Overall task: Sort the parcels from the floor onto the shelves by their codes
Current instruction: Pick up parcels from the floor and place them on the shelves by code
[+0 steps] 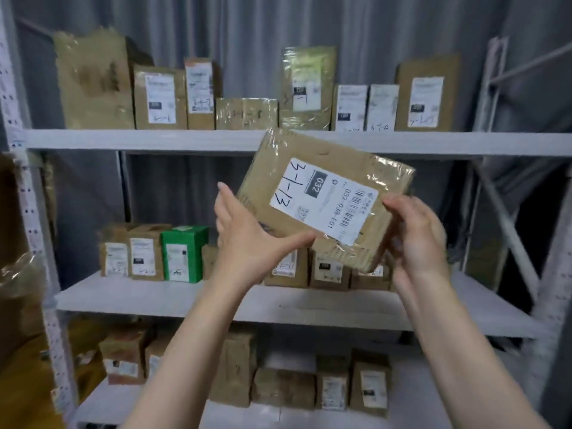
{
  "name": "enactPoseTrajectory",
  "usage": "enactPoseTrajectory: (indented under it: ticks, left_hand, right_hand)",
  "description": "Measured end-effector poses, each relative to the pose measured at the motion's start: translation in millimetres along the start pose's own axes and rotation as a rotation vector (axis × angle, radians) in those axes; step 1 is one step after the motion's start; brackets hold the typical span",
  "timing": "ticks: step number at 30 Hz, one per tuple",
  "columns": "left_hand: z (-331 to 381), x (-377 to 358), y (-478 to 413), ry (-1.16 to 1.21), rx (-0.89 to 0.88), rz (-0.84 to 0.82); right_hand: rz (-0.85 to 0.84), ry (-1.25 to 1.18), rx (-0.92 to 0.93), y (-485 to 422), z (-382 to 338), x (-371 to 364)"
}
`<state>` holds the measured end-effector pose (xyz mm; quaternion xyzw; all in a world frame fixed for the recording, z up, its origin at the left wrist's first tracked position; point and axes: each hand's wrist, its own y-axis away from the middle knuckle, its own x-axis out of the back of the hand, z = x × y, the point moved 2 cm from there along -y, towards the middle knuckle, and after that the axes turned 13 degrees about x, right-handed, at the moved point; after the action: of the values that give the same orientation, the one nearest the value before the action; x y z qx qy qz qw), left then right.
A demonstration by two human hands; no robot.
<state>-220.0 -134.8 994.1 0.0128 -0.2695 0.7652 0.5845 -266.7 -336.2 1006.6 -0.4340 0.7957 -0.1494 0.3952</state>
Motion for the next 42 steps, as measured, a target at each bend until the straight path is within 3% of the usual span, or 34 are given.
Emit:
enactPoseTrajectory:
  ticks: [3, 7, 10, 14, 21, 26, 31, 34, 42]
  left_hand:
    - [31.7, 3.4, -23.1, -0.252, -0.272, 0.081]
    - [71.6, 6.2, -55.4, -0.453, -0.561, 0.047]
    - [94.1, 2.9, -69.9, -0.479, -0.713, -0.006]
    - [113.0, 0.6, -79.2, -0.38, -0.82, -0.116]
    - [124.0, 24.6, -119.3, -0.212, -0.743, -0.15]
    - [115.1, 38.6, -148.5, -0.072, -0.768, -0.53]
    - [103.1, 52.3, -165.0, 0.011, -0.742, -0.601]
    - [104.4, 51.9, -171.4, 0.054, -0.7, -0.64]
    - [118.8, 20.4, -183.9, 0.31, -0.454, -0.721]
  right_hand:
    - [-0.016, 0.131, 0.114, -35.6, -32.2, -2.7]
    - [-0.089, 0.399, 0.251, -67.1, -62.3, -25.2]
    - [-0.13, 0.684, 0.413, -77.2, -77.3, -48.8]
    - [-0.2, 0.861, 0.566, -82.0, -95.8, -81.2]
    - [-0.431, 1.289, 0.74, -65.0, -127.1, -135.9]
    - [-0.675, 1.413, 0.759, -50.8, -129.8, -167.3]
    - [-0.755, 1.456, 0.709, -54.1, -131.1, -182.4]
    - [-0.747, 1.487, 0.736, -53.3, -132.8, -182.1]
    - [-0.454, 1.597, 0.971, -82.6, -132.3, -147.9]
